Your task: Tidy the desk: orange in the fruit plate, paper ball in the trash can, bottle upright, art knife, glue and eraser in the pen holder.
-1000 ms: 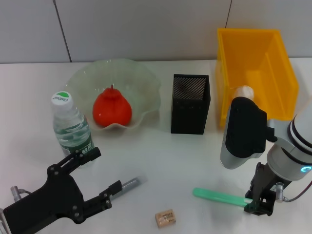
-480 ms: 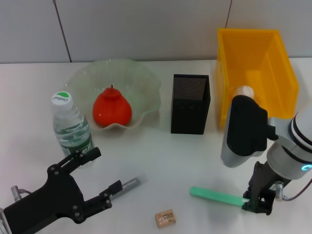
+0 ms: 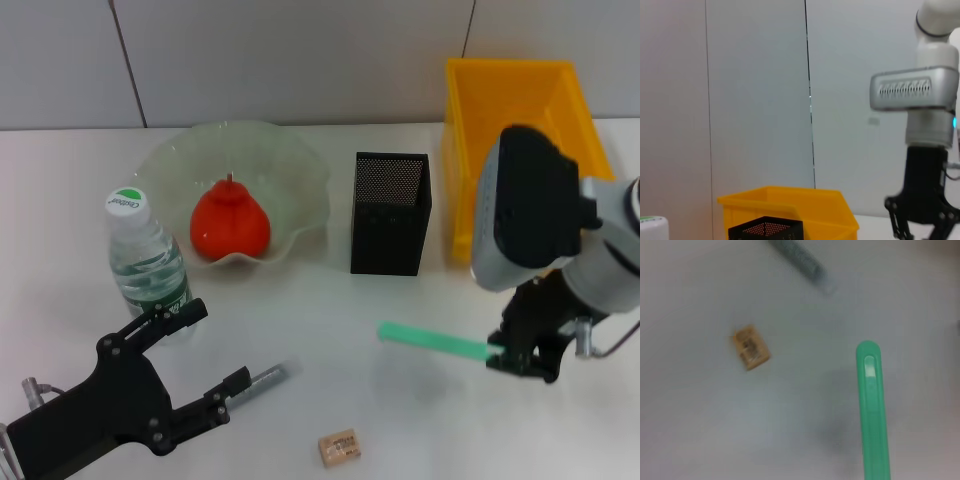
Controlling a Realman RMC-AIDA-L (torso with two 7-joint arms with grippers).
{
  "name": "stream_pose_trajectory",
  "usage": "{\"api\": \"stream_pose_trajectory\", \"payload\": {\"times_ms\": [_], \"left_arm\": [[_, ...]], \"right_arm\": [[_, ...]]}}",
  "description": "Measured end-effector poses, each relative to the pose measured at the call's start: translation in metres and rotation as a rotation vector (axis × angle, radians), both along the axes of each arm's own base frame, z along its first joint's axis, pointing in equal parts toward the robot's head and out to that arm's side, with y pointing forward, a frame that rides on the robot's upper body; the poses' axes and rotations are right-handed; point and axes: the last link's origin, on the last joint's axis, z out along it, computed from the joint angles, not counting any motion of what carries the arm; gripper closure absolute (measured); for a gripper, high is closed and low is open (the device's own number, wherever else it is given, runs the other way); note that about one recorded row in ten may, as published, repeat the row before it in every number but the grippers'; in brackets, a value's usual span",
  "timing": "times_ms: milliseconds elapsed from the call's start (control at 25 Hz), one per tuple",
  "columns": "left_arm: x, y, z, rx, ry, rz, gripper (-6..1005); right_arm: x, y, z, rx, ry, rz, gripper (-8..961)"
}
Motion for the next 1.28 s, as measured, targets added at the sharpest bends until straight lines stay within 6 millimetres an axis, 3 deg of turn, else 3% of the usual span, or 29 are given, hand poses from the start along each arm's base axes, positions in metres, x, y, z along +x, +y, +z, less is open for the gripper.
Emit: {"api": "stream_pose_trajectory", "payload": {"times_ms": [440,760,1280], "left_arm": [[0.001,0.0,0.0,0.004,-0.009,0.003,173],[0.002,0.0,-0.001,0.005,-0.015,0.004,172],[0.003,0.0,-0.002,0.012,-0.019,-0.002,173]], "right_arm": [[-0.044,0.002,0.043,0.158,-0.064,0.249,779],[-0.061,0.004,0.066,0.262,-0.17,0.377,779],[-0.079,0.02,0.056,0.332,-0.358,0.626,779]]}}
